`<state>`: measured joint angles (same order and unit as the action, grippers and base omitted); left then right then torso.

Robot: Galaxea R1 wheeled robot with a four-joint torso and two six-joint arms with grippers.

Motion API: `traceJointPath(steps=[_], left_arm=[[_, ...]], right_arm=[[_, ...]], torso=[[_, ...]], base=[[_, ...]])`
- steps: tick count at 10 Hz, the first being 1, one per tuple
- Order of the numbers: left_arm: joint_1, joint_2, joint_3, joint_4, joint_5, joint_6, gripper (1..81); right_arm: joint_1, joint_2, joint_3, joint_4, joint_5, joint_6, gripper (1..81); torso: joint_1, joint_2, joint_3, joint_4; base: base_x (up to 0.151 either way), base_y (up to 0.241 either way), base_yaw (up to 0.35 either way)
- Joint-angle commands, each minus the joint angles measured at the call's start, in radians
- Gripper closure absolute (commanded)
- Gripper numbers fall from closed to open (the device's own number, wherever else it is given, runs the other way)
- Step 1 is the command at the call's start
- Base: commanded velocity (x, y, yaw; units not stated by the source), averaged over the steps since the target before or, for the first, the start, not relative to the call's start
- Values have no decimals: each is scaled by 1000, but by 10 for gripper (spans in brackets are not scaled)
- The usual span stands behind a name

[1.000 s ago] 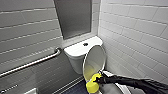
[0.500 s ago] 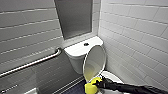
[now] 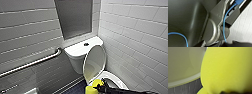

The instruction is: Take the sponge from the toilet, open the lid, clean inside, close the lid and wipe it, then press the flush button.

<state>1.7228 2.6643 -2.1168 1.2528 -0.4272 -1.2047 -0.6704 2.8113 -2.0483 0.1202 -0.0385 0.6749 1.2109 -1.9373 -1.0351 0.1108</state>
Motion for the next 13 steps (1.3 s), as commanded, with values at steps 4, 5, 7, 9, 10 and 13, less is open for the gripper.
traceJointPath(steps=[4,5,7,9,10,13], left_arm=[[24,-26,14,19,13,1,10],[24,-26,14,19,13,1,10],[24,-27,14,24,13,1,10],[25,-27,14,25,12,1,10],[27,-26,14,25,12,2,10],[28,-26,14,30,12,4,10]], right_arm=[[13,-197,252,-4,-31,2,811],[-16,-221,275,-8,-12,2,811],[-68,-240,277,-30,20,2,811],[-105,-299,332,-36,48,2,811],[-128,-344,373,-50,72,2,811],[-209,-453,439,-57,139,2,811]], torso=[[0,0,0,0],[0,0,0,0],[0,0,0,0],[0,0,1,0],[0,0,1,0],[0,0,2,0]], base=[[0,0,0],[0,0,0],[0,0,0],[0,0,0],[0,0,0],[0,0,0]])
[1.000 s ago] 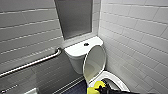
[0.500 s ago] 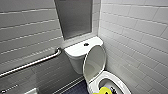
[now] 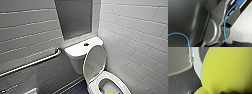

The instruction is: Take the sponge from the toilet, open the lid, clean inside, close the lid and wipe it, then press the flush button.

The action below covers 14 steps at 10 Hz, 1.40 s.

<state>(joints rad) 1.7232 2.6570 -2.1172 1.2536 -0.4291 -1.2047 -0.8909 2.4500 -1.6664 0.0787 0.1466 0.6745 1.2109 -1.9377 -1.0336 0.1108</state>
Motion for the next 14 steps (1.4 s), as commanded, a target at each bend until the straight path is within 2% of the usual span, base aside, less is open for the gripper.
traceJointPath(steps=[1,6,10,14], left_arm=[[28,-20,14,29,13,4,10],[28,-17,14,29,13,8,10],[26,-15,14,30,13,8,10],[28,-14,14,30,15,10,10]], right_arm=[[-18,-121,77,-16,-18,2,811],[-121,-326,205,-16,103,0,811],[-227,-428,281,-30,169,-4,811],[-247,-524,418,-51,174,-26,811]], torso=[[0,0,0,0],[0,0,0,0],[0,0,0,0],[0,0,1,0]], base=[[0,0,0],[0,0,0],[0,0,0],[0,0,0]])
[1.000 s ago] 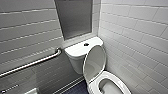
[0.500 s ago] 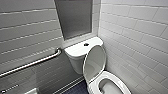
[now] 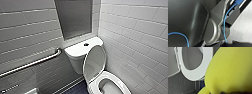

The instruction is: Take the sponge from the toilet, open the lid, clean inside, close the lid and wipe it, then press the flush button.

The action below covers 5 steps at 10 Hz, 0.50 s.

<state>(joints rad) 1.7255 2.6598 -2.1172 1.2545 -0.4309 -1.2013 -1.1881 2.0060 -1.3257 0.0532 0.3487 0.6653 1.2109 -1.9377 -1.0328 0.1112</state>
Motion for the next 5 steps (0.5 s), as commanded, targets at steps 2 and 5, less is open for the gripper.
traceJointPath(steps=[2,5], left_arm=[[26,-18,14,29,17,6,10],[24,-18,14,28,17,6,10]], right_arm=[[116,-100,151,-44,-33,-27,811],[262,-79,196,-49,-127,-30,811]], torso=[[0,0,0,0],[0,0,0,0]], base=[[0,0,0],[0,0,0]])
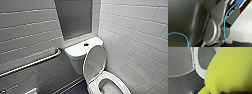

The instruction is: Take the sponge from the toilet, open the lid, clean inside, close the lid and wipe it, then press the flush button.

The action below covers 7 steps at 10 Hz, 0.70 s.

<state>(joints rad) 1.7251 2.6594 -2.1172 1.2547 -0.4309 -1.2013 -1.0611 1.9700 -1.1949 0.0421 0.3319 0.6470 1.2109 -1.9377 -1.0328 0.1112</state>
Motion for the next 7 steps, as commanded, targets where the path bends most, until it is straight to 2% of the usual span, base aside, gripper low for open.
traceJointPath(steps=[1,3,6,7], left_arm=[[21,-13,14,28,17,5,10],[21,-10,13,28,17,5,10],[20,-15,3,19,15,3,10],[21,-15,3,17,15,3,10]], right_arm=[[182,-12,49,-47,-135,-15,811],[297,54,-8,-44,-226,-15,811],[517,187,-124,-28,-402,-7,811],[567,227,-159,-28,-433,-6,811]], torso=[[0,0,0,0],[0,0,0,0],[0,0,0,0],[0,0,0,0]], base=[[0,0,0],[0,0,0],[0,0,0],[0,0,0]])
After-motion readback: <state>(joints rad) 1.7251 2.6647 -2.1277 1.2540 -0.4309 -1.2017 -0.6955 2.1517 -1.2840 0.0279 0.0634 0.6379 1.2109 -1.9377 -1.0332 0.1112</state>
